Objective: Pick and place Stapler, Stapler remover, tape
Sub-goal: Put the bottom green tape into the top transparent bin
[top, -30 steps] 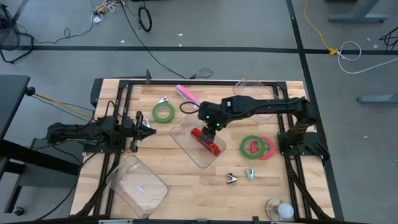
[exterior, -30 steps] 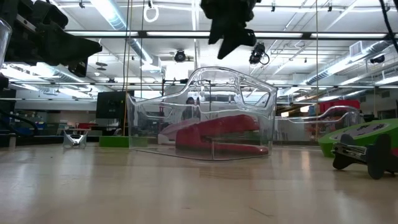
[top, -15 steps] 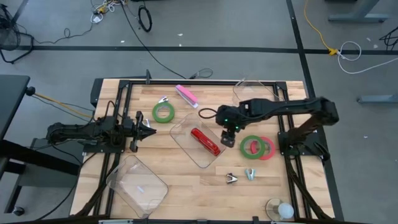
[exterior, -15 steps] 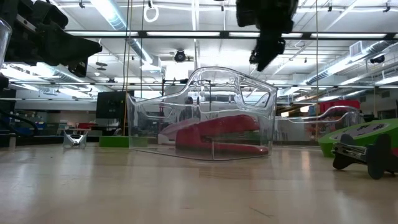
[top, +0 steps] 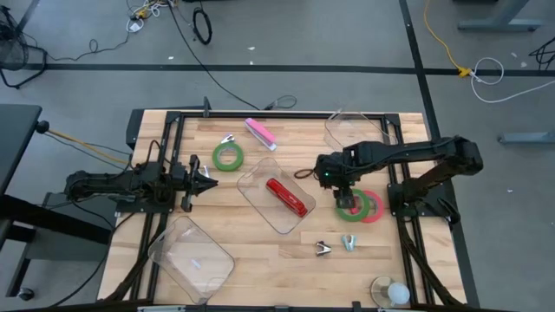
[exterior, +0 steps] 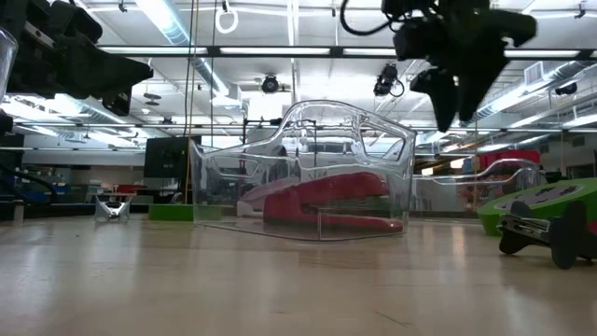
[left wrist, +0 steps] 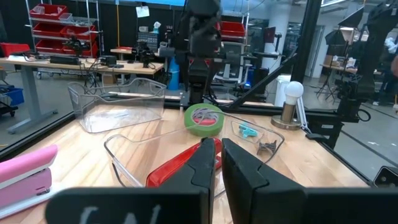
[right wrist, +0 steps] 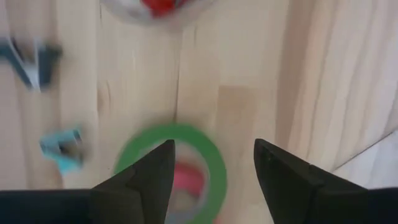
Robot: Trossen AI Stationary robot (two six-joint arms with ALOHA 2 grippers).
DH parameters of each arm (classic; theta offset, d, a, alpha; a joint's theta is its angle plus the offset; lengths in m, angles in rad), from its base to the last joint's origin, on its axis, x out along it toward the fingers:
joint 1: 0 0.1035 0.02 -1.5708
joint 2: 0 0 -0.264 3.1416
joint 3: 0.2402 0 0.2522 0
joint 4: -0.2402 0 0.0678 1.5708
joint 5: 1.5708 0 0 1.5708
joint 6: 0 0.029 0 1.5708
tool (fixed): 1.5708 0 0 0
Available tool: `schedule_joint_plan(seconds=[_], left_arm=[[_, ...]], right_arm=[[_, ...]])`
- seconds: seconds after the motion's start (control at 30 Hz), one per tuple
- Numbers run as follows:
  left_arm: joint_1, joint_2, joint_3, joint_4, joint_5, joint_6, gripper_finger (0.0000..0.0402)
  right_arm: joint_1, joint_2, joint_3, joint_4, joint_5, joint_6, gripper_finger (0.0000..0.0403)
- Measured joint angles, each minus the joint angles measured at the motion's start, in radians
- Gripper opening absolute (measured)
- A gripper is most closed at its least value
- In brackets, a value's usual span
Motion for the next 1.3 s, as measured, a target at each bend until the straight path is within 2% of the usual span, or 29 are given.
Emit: schedule_joint_plan(seconds=[0.2,0.5,0.73,0.93,1.17,1.3], left_arm=[[0.000,0.000,0.000,0.000,0.000,0.000,0.0030],[0.000,0.000,0.000,0.000,0.000,0.000,0.0030],[0.000,0.000,0.000,-0.001,0.000,0.000,0.0030],[0.000,0.000,0.000,0.000,0.000,0.000,0.0030],[0.000,0.000,0.000,0.000,0.000,0.000,0.0030],[0.000,0.000,0.000,0.000,0.000,0.000,0.0030]], right_arm=[[0.000,0.000,-0.054,-0.033,0.000,-0.170,0.0217],[0.000,0.047,-0.092,-0.029,0.000,-0.293,0.0217],[0.000,0.103,-0.094,-0.015,0.000,-0.294,0.0220],[0.000,0.134,-0.156,0.013,0.001,-0.288,0.0248],[0.000,0.145,-0.206,0.056,0.080,-0.324,0.0272],[-0.001,0.145,-0.208,0.089,0.083,-0.315,0.0274]])
